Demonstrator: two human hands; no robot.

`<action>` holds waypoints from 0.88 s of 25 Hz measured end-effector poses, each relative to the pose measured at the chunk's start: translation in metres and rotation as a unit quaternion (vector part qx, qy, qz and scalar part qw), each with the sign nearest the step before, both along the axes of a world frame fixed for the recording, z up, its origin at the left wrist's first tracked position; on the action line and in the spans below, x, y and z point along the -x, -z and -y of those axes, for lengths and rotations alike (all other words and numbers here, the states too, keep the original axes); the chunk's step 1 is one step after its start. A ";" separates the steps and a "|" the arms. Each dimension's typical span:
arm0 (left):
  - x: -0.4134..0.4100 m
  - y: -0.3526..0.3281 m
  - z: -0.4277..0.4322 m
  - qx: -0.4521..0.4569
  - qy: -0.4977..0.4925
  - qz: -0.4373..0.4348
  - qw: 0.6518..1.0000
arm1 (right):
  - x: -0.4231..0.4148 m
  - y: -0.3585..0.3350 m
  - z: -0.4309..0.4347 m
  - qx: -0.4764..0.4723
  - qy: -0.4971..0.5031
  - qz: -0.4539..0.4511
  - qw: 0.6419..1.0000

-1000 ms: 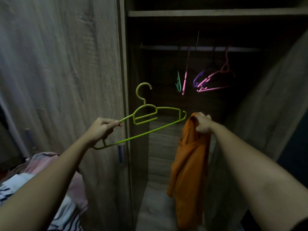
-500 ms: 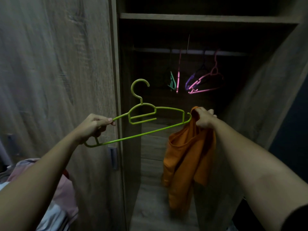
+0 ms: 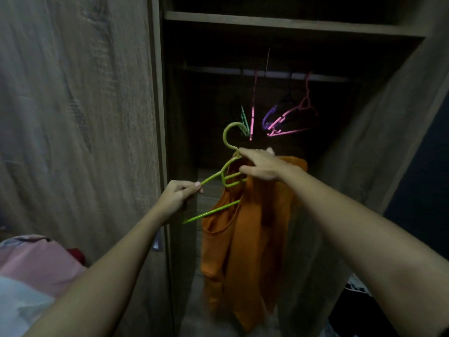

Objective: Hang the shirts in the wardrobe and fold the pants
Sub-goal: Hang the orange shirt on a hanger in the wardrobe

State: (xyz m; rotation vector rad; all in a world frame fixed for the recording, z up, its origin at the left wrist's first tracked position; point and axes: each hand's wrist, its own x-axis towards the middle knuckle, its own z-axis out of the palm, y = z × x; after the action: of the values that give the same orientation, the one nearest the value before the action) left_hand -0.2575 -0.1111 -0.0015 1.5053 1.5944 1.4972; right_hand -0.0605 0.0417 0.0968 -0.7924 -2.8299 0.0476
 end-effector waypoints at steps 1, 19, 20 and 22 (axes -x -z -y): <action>-0.001 -0.002 -0.002 -0.021 -0.008 0.012 1.000 | -0.006 0.000 -0.003 -0.090 -0.028 -0.043 0.995; -0.104 0.027 -0.065 -0.072 0.006 -0.270 0.960 | -0.017 -0.009 -0.020 -0.268 0.013 -0.222 0.937; -0.099 0.041 -0.065 -0.025 0.016 -0.314 0.949 | -0.024 -0.011 -0.022 -0.255 0.031 -0.234 0.938; -0.083 0.065 -0.066 0.051 0.000 -0.400 0.915 | -0.037 -0.015 -0.027 -0.227 0.061 -0.250 0.939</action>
State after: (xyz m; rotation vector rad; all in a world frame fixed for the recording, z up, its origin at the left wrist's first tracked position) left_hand -0.1749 -0.0454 -0.0662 2.2082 2.0456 0.7813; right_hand -0.0238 0.0691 0.1115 -0.7191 -2.1832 -0.3596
